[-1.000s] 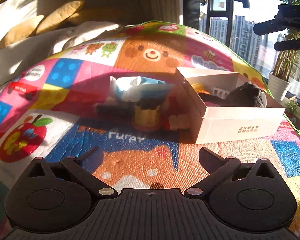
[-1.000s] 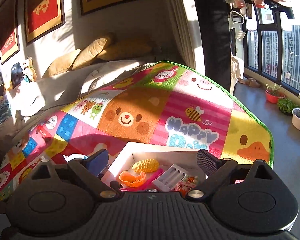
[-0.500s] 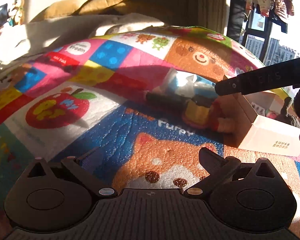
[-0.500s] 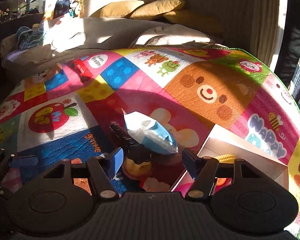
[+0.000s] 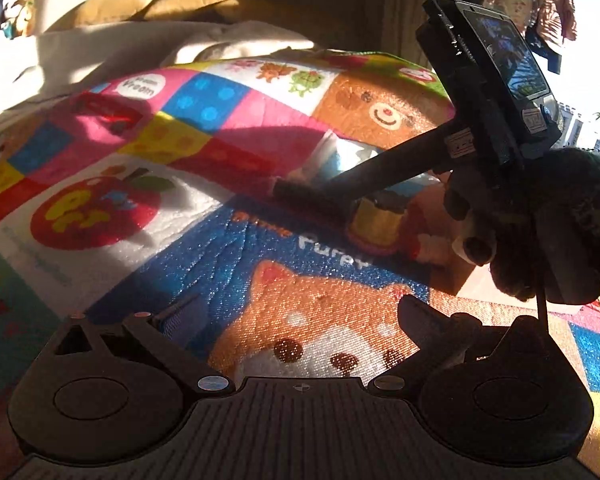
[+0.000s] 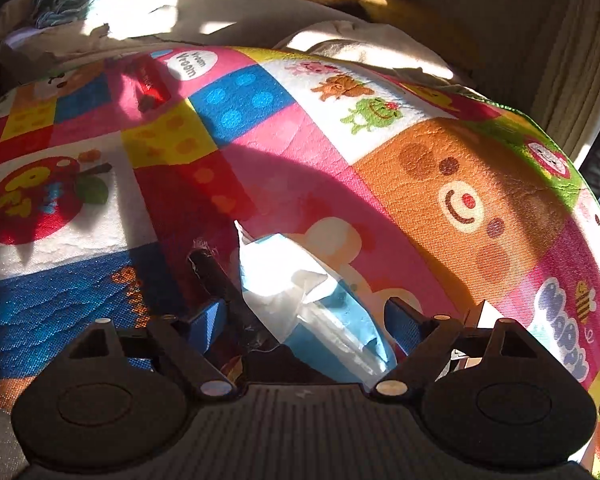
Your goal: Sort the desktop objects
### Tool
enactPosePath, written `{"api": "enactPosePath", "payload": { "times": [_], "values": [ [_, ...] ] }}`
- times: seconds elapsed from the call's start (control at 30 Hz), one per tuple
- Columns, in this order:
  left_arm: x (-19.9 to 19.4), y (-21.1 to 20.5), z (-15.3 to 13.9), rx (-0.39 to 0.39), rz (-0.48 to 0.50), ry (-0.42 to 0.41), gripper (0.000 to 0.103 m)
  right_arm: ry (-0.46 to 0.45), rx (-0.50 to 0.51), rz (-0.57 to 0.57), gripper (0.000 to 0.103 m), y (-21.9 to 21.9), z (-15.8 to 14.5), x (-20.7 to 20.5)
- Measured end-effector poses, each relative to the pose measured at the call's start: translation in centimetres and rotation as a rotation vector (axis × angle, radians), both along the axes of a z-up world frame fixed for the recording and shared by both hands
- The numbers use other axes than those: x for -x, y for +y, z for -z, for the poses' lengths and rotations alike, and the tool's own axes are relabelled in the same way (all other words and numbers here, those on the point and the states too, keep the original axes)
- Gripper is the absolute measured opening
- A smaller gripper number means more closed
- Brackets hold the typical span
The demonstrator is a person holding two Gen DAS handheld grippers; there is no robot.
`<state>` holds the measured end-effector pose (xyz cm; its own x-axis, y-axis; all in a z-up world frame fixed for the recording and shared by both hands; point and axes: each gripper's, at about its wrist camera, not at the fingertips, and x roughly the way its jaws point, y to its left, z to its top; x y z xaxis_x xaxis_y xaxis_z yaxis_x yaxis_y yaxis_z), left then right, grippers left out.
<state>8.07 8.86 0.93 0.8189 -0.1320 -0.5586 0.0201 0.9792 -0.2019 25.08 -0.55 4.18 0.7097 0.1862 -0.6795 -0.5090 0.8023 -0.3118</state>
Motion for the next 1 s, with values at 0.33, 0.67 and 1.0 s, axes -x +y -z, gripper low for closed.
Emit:
{"api": "enactPosePath", "payload": {
  "times": [0.33,0.67,1.0],
  "values": [
    [1.3,-1.6,-0.4,-0.035,0.149,-0.053,0.103,0.130,-0.191,-0.042,0.017,-3.5,-4.0,4.9],
    [4.9,-3.5,-0.1,-0.061,0.286,-0.017,0.103,0.140,-0.310,-0.090,0.001,-11.3,-7.3,16.5],
    [4.0,1.0,-1.9,0.027,0.026,0.011,0.103,-0.034,-0.109,-0.029,0.037,-8.1,1.2,14.8]
  ]
}}
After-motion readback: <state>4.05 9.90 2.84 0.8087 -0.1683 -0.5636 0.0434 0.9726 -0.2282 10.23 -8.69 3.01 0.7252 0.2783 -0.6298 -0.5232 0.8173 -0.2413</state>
